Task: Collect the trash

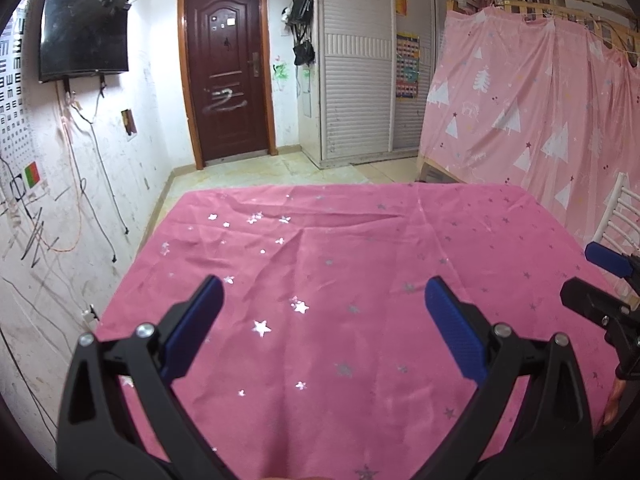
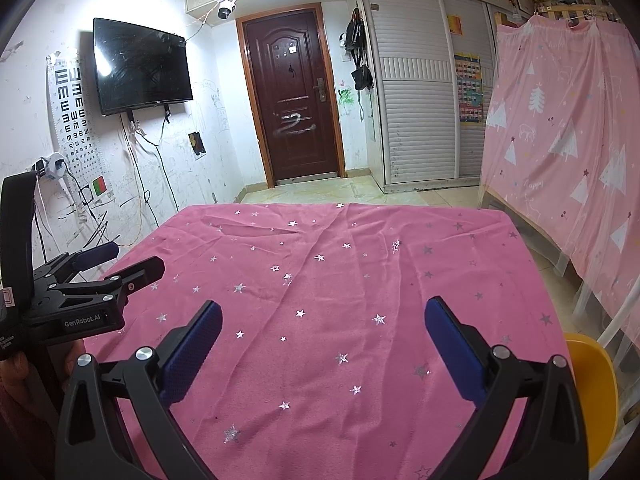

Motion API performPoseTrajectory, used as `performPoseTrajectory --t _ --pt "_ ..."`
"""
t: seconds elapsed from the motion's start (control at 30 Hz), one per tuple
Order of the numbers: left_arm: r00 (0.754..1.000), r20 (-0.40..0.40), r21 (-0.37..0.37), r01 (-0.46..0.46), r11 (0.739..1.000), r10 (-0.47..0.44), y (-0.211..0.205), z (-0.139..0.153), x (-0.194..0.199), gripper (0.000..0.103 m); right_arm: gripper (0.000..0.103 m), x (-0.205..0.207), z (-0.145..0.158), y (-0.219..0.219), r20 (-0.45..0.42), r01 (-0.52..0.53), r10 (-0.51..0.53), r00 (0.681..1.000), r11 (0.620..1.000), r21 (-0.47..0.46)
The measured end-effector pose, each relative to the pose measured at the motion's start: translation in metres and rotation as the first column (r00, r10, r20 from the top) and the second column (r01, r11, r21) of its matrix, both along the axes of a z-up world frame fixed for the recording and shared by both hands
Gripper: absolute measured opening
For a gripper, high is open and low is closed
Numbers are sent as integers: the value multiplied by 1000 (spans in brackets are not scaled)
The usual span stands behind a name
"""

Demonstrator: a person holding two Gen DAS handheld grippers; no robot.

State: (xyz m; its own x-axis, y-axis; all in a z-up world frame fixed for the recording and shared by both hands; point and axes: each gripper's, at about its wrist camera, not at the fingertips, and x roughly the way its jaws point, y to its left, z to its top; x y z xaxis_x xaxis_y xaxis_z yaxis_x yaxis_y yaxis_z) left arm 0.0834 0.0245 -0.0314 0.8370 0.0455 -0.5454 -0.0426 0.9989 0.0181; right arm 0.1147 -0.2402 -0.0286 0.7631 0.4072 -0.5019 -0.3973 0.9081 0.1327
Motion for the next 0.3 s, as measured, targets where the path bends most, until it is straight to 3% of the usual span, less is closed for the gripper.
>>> performPoseTrajectory --t 0.3 --pt "1000 -16 -14 2 1000 -2 1 2 2 97 94 0 0 0 -1 0 0 1000 1000 -1"
